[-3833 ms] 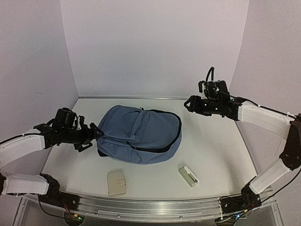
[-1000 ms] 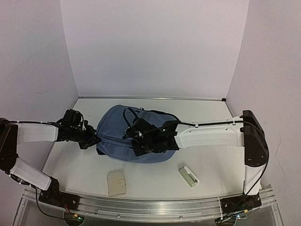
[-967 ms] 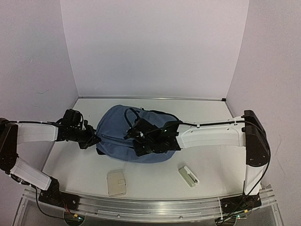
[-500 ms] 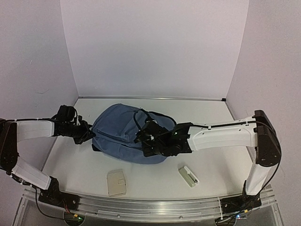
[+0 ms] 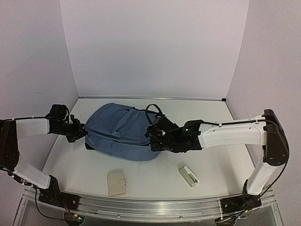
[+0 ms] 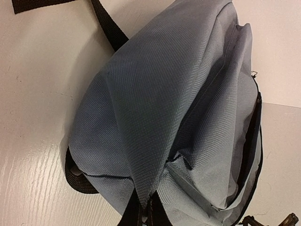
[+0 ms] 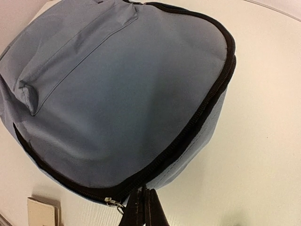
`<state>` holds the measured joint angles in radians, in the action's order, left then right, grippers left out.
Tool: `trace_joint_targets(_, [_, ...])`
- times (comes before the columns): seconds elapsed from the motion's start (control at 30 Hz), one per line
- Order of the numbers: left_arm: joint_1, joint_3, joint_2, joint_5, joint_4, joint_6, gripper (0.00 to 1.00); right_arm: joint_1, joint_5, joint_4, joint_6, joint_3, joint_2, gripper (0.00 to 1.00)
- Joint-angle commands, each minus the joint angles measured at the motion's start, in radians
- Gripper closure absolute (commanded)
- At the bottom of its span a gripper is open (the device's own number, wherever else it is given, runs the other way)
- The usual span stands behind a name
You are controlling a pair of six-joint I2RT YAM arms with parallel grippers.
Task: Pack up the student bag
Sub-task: Zip the student bag at the center of the board.
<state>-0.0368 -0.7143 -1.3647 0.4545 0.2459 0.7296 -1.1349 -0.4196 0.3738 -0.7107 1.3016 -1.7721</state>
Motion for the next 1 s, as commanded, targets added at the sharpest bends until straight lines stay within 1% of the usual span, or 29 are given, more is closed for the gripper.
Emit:
trace_joint_targets(0.0, [0.034, -0.046, 0.004, -0.103, -0.018, -0.029, 1.00, 0.049, -0.037, 0.005, -0.002, -0.034, 0.085, 1.00])
trace_joint_targets(0.07, [0.034, -0.044, 0.015, -0.095, -0.016, -0.043, 1.00, 0.065, -0.001, -0.032, 0.008, -0.043, 0.098, 1.00])
trace_joint_targets(0.1, [0.034, -0.045, 0.027, -0.083, -0.017, -0.054, 0.98, 0.066, 0.021, -0.051, 0.019, -0.046, 0.103, 1.00])
trace_joint_targets(0.13, [0.034, -0.048, 0.043, -0.072, -0.017, -0.066, 0.94, 0.067, 0.047, -0.080, 0.032, -0.048, 0.112, 1.00])
trace_joint_targets(0.23, [0.034, -0.049, 0.104, -0.027, -0.015, -0.095, 0.62, 0.069, 0.142, -0.147, 0.082, -0.049, 0.124, 1.00])
trace_joint_targets(0.3, [0.026, -0.051, 0.168, -0.018, -0.005, -0.116, 0.43, 0.069, 0.187, -0.180, 0.100, -0.046, 0.123, 1.00])
trace_joint_targets(0.33, [0.016, -0.054, 0.194, -0.021, 0.003, -0.132, 0.36, 0.068, 0.197, -0.187, 0.102, -0.045, 0.121, 1.00])
trace_joint_targets(0.37, [-0.002, -0.055, 0.229, -0.028, 0.011, -0.144, 0.33, 0.069, 0.209, -0.196, 0.104, -0.044, 0.118, 1.00])
trace_joint_targets(0.43, [-0.047, -0.054, 0.279, -0.032, 0.011, -0.175, 0.29, 0.074, 0.226, -0.209, 0.098, -0.047, 0.115, 1.00])
trace_joint_targets(0.5, [-0.109, -0.051, 0.319, -0.032, -0.003, -0.212, 0.28, 0.082, 0.246, -0.229, 0.087, -0.057, 0.114, 1.00])
trace_joint_targets(0.57, [-0.198, -0.040, 0.339, -0.018, -0.046, -0.256, 0.27, 0.095, 0.278, -0.259, 0.071, -0.076, 0.118, 1.00])
trace_joint_targets(0.63, [-0.263, -0.018, 0.336, 0.026, -0.104, -0.298, 0.28, 0.110, 0.313, -0.292, 0.054, -0.099, 0.126, 1.00])
trace_joint_targets(0.67, [-0.296, -0.008, 0.328, 0.058, -0.135, -0.312, 0.27, 0.118, 0.331, -0.307, 0.046, -0.111, 0.131, 1.00])
trace_joint_targets(0.77, [-0.378, 0.005, 0.275, 0.078, -0.225, -0.342, 0.26, 0.138, 0.375, -0.346, 0.028, -0.147, 0.146, 1.00])
trace_joint_targets(0.9, [-0.523, -0.015, 0.170, 0.076, -0.357, -0.392, 0.26, 0.163, 0.409, -0.365, 0.015, -0.178, 0.156, 1.00])
trace_joint_targets(0.97, [-0.589, -0.043, 0.099, 0.061, -0.383, -0.419, 0.26, 0.170, 0.419, -0.366, 0.010, -0.191, 0.162, 1.00])
